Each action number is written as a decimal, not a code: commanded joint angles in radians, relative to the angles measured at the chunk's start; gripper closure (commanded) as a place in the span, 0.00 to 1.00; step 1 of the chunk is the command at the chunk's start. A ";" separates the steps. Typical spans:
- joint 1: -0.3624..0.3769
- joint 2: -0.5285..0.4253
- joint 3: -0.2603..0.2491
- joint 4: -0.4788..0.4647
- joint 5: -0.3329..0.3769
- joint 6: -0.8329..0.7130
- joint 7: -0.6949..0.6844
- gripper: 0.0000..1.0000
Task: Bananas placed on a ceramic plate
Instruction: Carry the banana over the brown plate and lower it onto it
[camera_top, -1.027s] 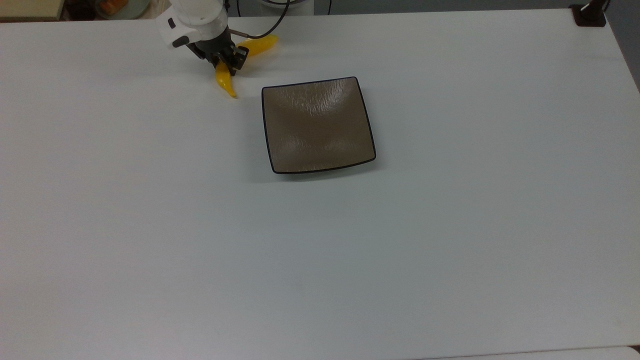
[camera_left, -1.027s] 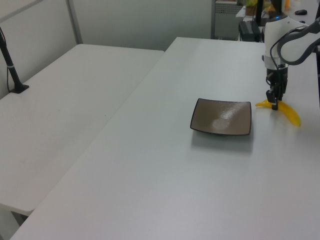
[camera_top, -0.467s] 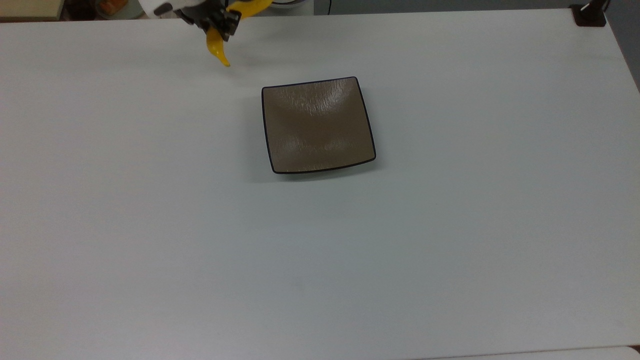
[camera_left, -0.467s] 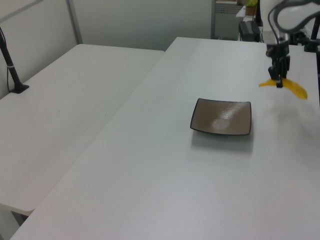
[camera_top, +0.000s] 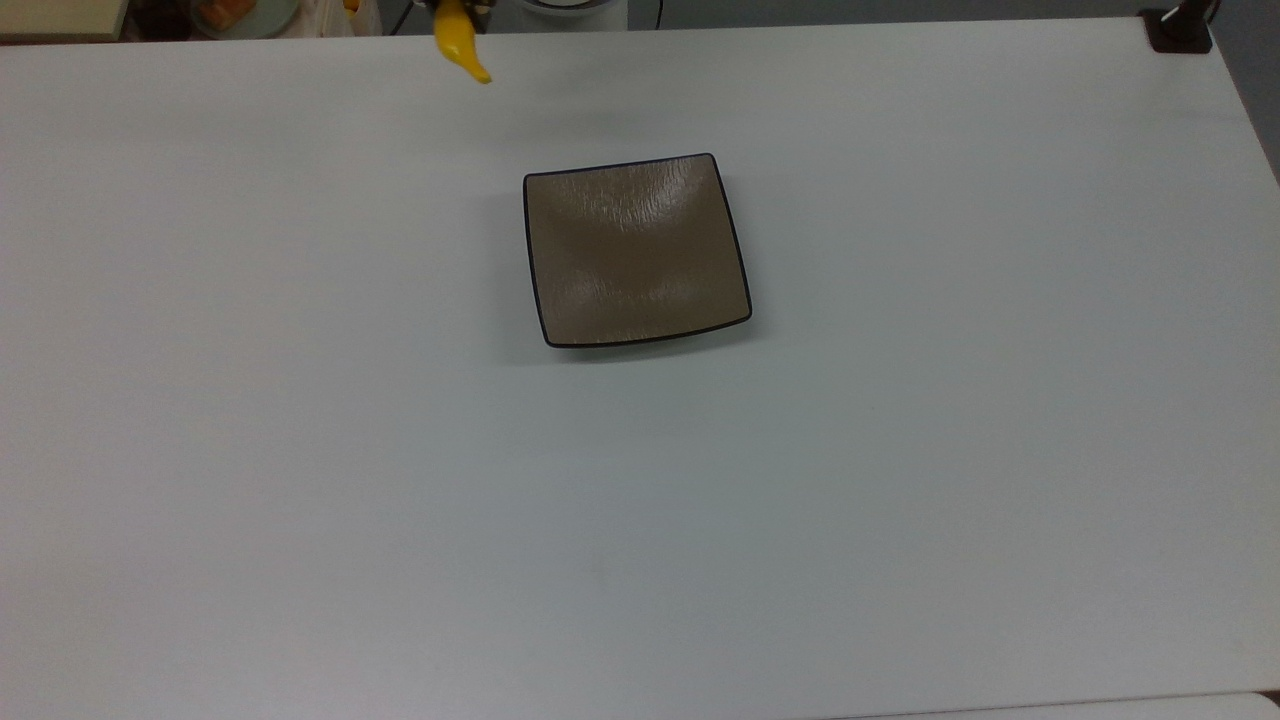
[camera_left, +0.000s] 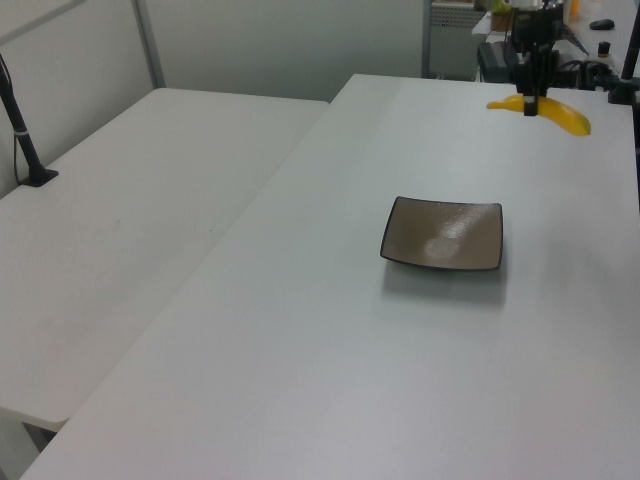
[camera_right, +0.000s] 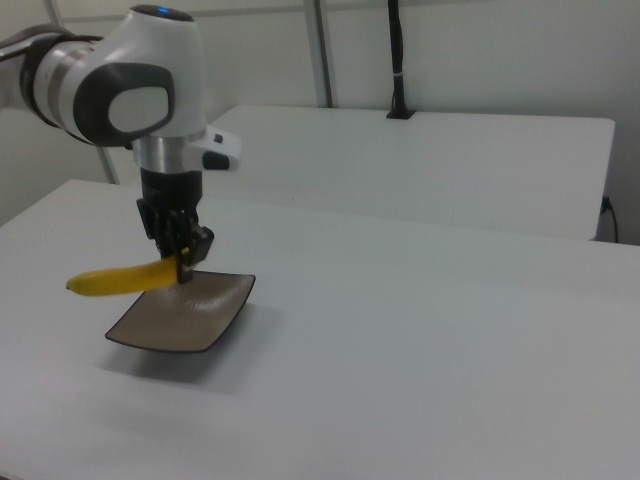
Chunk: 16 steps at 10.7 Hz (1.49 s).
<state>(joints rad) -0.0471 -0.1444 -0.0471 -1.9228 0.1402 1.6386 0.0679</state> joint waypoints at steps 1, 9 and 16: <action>0.012 0.066 0.055 0.080 0.071 -0.011 0.081 1.00; 0.056 0.307 0.062 0.059 0.241 0.383 0.056 1.00; 0.113 0.419 0.062 0.021 0.248 0.544 0.007 0.54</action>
<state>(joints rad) 0.0465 0.2700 0.0213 -1.8828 0.3654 2.1496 0.1019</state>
